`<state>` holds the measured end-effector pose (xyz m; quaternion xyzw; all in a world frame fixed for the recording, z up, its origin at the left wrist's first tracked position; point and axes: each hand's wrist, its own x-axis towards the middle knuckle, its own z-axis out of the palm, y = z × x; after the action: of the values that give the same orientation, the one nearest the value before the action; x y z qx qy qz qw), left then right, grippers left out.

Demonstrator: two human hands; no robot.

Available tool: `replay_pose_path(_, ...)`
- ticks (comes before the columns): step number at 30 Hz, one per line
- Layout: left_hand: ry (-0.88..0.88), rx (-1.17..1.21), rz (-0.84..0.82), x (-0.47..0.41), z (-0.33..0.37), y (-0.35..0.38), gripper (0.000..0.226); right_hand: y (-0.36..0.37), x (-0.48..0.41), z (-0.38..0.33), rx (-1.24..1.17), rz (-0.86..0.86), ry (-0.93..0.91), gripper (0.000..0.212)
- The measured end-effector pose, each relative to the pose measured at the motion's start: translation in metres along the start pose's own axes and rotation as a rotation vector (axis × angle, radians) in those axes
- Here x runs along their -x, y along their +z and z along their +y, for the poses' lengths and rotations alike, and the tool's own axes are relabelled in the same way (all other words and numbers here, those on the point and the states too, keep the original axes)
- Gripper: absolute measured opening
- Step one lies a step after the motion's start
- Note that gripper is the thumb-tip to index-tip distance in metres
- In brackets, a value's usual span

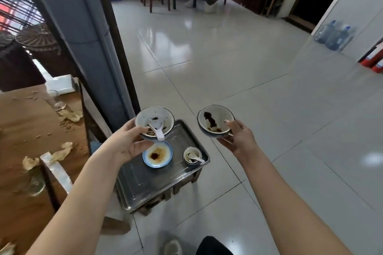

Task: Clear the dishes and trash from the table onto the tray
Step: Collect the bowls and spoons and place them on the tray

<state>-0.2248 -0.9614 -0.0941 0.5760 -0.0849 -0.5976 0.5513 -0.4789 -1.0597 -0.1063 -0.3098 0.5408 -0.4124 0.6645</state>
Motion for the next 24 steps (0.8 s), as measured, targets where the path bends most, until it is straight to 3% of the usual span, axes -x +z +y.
replay_pose_path(8,0.068,0.145,0.227,-0.034,0.002,-0.050,0.044,0.075,-0.083,0.021,0.123,-0.282,0.118,0.022)
replay_pose_path(15,0.100,0.411,0.500,-0.065,-0.027,-0.070,0.042,0.139,-0.164,0.064,0.334,-0.524,0.286,0.024)
replay_pose_path(21,0.081,0.552,0.673,-0.089,-0.065,-0.080,0.046,0.171,-0.206,0.112,0.518,-0.538,0.441,0.037)
replay_pose_path(24,0.103,0.635,0.699,-0.102,-0.088,-0.084,0.047,0.183,-0.219,0.138,0.562,-0.572,0.504,0.030)
